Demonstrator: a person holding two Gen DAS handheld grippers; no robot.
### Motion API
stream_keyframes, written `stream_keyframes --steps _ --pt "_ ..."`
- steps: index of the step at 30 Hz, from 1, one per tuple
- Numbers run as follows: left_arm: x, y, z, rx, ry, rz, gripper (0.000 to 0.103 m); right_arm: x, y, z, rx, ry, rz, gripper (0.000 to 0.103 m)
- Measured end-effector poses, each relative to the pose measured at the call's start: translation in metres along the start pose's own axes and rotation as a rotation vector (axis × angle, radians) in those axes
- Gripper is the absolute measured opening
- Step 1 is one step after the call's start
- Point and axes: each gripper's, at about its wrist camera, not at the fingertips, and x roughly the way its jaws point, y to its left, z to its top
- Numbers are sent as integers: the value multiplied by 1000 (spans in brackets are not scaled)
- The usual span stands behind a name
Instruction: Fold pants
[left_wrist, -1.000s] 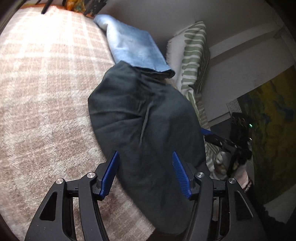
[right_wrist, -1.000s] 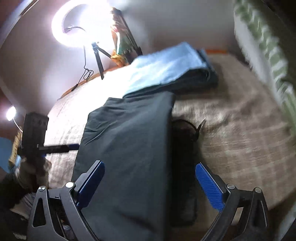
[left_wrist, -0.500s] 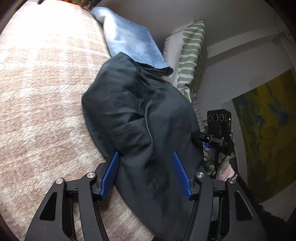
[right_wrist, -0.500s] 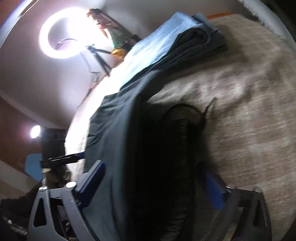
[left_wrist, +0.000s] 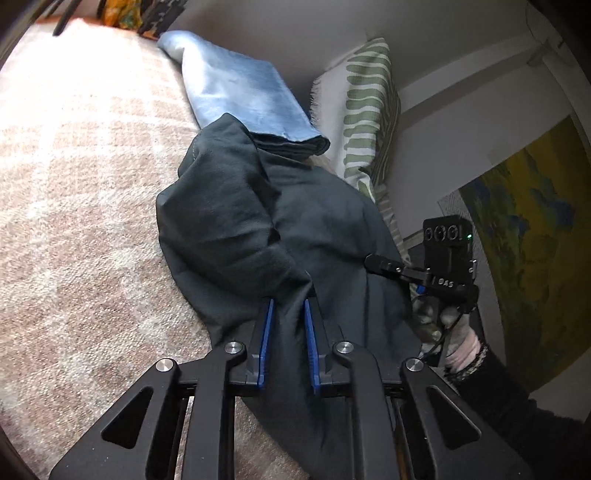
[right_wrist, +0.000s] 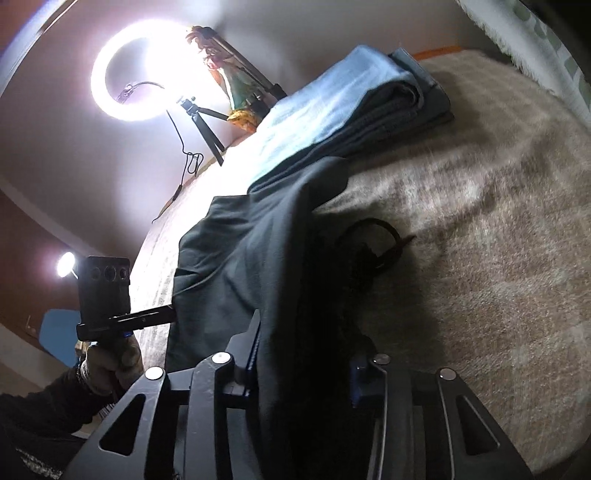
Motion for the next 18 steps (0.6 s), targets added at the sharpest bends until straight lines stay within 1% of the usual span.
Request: stream_keyframes --steps 2,3,4,5,6,7,8,9,10,12,13,15,16,17,18 --pt "-3 -1 -2 3 -1 20 14 1 -1 1 -3 9 -12 36" --pt "-4 0 -2 -8 2 30 18 2 -2 2 2 11 -10 36" --pt "-4 3 -3 -29 11 37 29 3 -4 2 5 12 -7 37" --pt "-5 5 -3 -50 17 49 37 4 -4 3 4 14 -11 38" --pt "-8 6 -4 -59 8 80 52 5 -4 4 4 16 -16 39" --pt "-10 7 -5 -60 -1 96 53 7 -5 4 1 22 -26 43" --pt "-13 9 -5 -65 -8 109 53 9 -6 5 0 29 -35 49" --pt "-15 11 -6 -77 -15 126 53 11 -7 5 0 36 -41 51" --pt "-16 13 -7 -88 -14 133 55 14 -8 5 -2 46 -47 55" --pt "-14 17 -8 -113 -6 120 55 21 -10 7 1 73 -67 68" --pt "-13 18 -8 -122 -13 110 55 23 -11 7 4 77 -59 72" --pt "-10 20 -7 -147 -20 75 56 24 -13 8 7 69 -40 73" --pt "-8 21 -5 -155 -31 55 56 26 -13 9 17 70 -23 70" --pt "-7 21 -4 -157 -35 36 55 28 -15 9 32 71 6 61" --pt "-5 21 -3 -159 -40 15 52 29 -16 9 46 63 15 61"
